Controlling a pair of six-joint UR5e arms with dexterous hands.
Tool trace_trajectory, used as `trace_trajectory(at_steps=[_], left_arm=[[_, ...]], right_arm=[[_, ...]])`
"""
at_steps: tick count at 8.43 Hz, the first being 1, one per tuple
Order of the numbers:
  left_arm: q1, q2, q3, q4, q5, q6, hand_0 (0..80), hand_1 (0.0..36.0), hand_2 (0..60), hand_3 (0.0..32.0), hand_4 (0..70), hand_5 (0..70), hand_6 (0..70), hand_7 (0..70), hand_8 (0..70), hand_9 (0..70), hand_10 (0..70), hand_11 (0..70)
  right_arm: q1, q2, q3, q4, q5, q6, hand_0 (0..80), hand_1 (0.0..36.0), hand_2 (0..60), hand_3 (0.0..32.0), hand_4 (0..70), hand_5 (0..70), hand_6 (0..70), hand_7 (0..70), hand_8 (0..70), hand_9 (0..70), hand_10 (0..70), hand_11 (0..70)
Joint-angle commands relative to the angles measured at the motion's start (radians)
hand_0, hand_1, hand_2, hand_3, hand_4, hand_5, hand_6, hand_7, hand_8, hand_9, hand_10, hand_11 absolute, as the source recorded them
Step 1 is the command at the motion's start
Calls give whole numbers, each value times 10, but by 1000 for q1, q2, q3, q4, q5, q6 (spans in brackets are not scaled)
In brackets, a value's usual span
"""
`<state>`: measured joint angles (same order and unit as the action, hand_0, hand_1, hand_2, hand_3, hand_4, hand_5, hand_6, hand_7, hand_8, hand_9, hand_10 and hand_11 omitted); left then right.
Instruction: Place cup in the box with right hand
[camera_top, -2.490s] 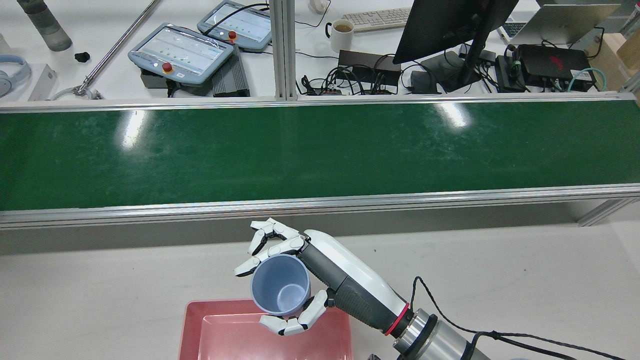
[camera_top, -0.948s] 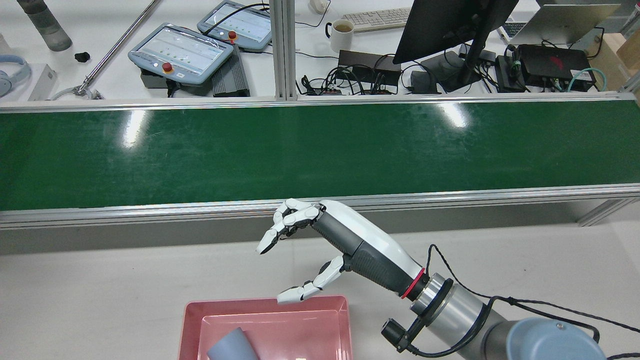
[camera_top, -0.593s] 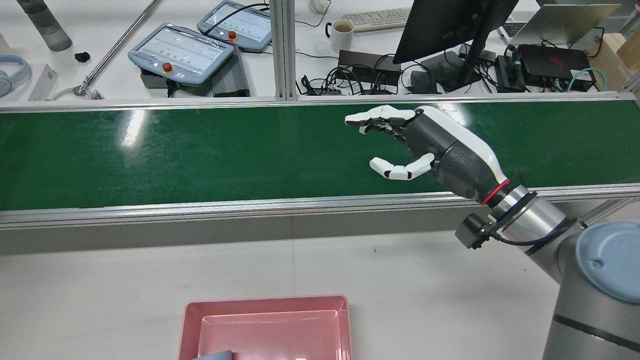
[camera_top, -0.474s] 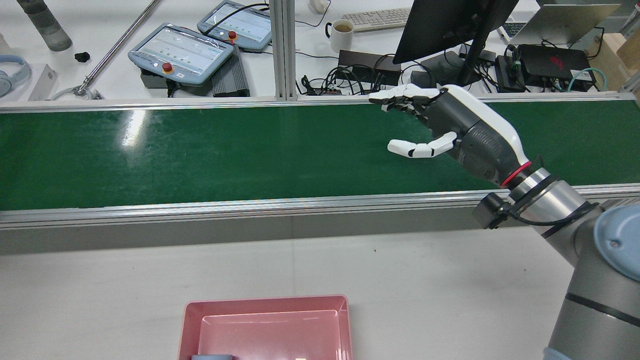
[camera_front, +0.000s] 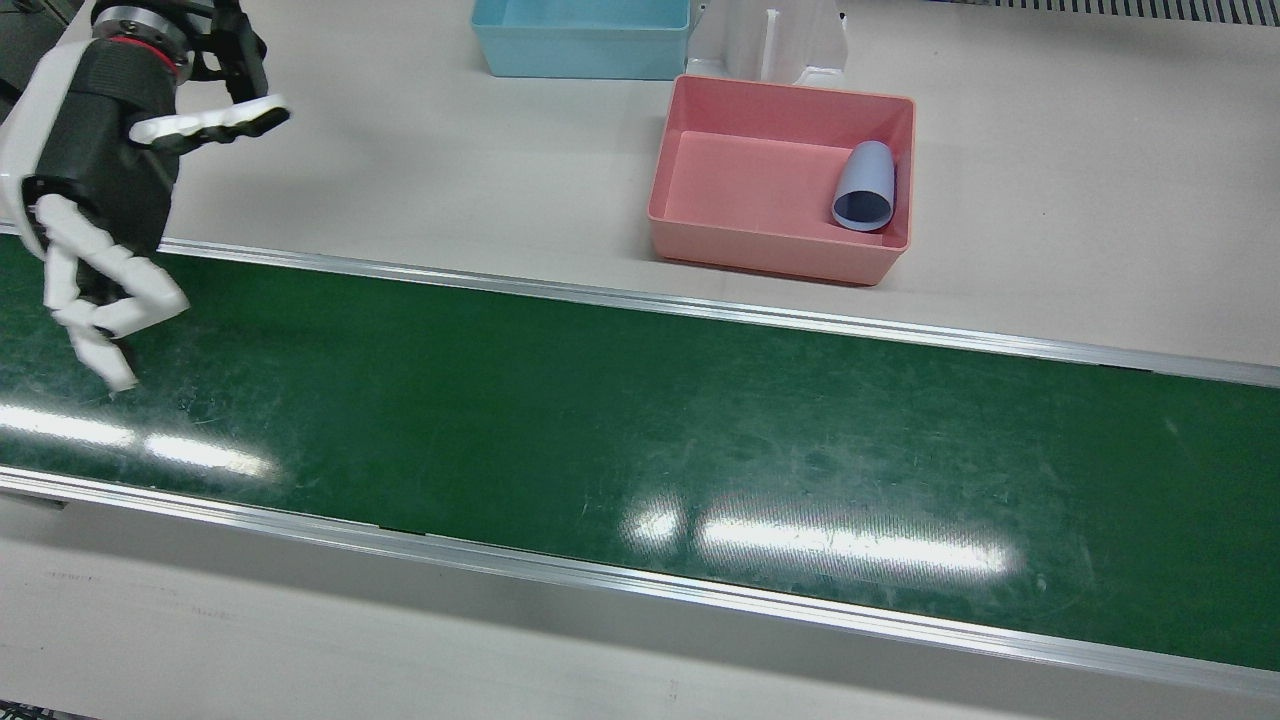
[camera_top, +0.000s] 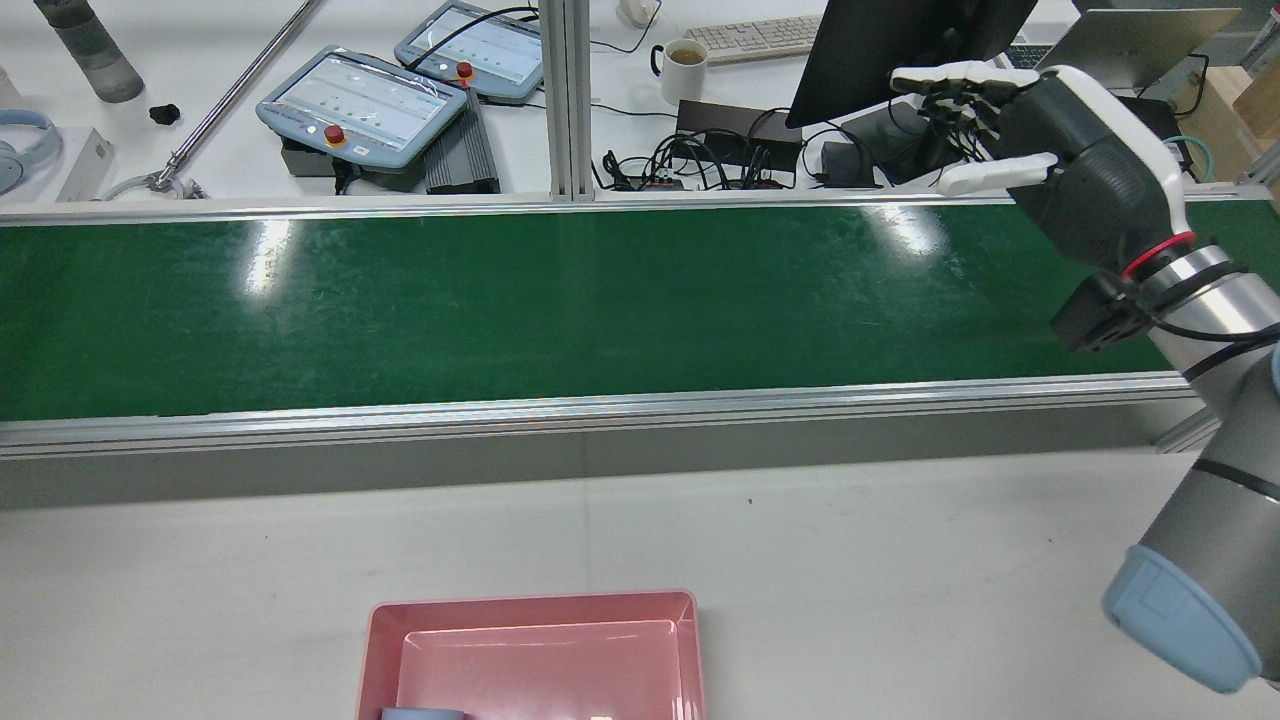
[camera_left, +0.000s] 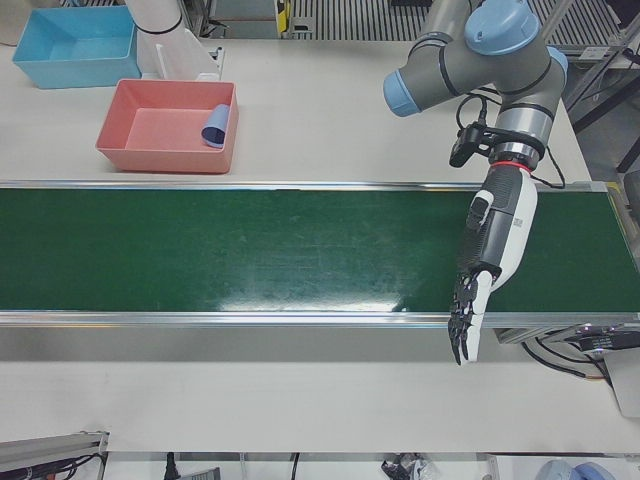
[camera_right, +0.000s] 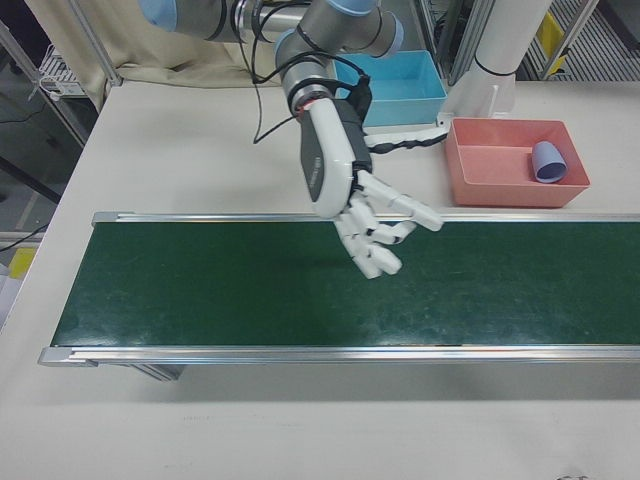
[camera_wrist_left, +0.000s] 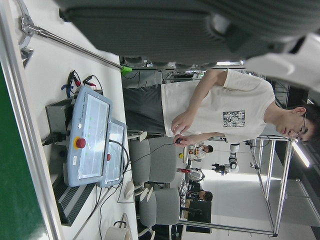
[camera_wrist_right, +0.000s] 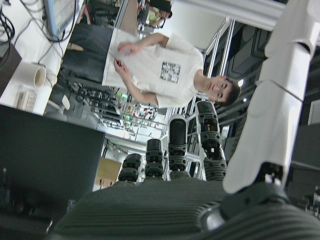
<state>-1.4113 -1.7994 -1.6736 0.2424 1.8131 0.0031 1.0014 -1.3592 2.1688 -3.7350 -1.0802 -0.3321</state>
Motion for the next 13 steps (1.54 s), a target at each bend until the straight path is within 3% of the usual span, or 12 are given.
trace_trajectory(at_steps=[1, 2, 3, 4, 5, 6, 9, 11, 13], left_arm=[[0, 0, 0, 0, -1, 0, 0, 0, 0, 0, 0, 0, 0, 0, 0, 0, 0, 0], [0, 0, 0, 0, 0, 0, 0, 0, 0, 0, 0, 0, 0, 0, 0, 0, 0, 0], [0, 0, 0, 0, 0, 0, 0, 0, 0, 0, 0, 0, 0, 0, 0, 0, 0, 0], [0, 0, 0, 0, -1, 0, 0, 0, 0, 0, 0, 0, 0, 0, 0, 0, 0, 0], [0, 0, 0, 0, -1, 0, 0, 0, 0, 0, 0, 0, 0, 0, 0, 0, 0, 0], [0, 0, 0, 0, 0, 0, 0, 0, 0, 0, 0, 0, 0, 0, 0, 0, 0, 0], [0, 0, 0, 0, -1, 0, 0, 0, 0, 0, 0, 0, 0, 0, 0, 0, 0, 0], [0, 0, 0, 0, 0, 0, 0, 0, 0, 0, 0, 0, 0, 0, 0, 0, 0, 0], [0, 0, 0, 0, -1, 0, 0, 0, 0, 0, 0, 0, 0, 0, 0, 0, 0, 0]], right_arm=[[259, -31, -163, 44, -113, 74, 467, 244, 491, 0, 100, 64, 135, 560, 105, 226, 92, 150], [308, -67, -270, 195, -148, 82, 510, 121, 41, 0, 250, 63, 138, 568, 111, 236, 99, 158], [363, -90, -393, 357, -176, 94, 509, 106, 19, 0, 306, 60, 148, 624, 120, 258, 102, 161], [408, -100, -506, 491, -220, 106, 497, 92, 41, 0, 359, 54, 154, 658, 131, 280, 110, 171], [451, -101, -615, 601, -251, 123, 483, 76, 72, 0, 426, 47, 159, 686, 140, 298, 113, 172], [506, -110, -673, 648, -273, 123, 481, 72, 70, 0, 445, 45, 158, 687, 139, 296, 112, 169], [530, -121, -676, 650, -291, 123, 491, 65, 0, 0, 440, 45, 153, 666, 130, 274, 102, 155], [531, -120, -670, 647, -294, 122, 490, 65, 0, 0, 439, 44, 147, 639, 123, 256, 94, 143], [551, -110, -667, 644, -320, 122, 500, 79, 0, 0, 469, 46, 156, 686, 123, 267, 91, 140]])
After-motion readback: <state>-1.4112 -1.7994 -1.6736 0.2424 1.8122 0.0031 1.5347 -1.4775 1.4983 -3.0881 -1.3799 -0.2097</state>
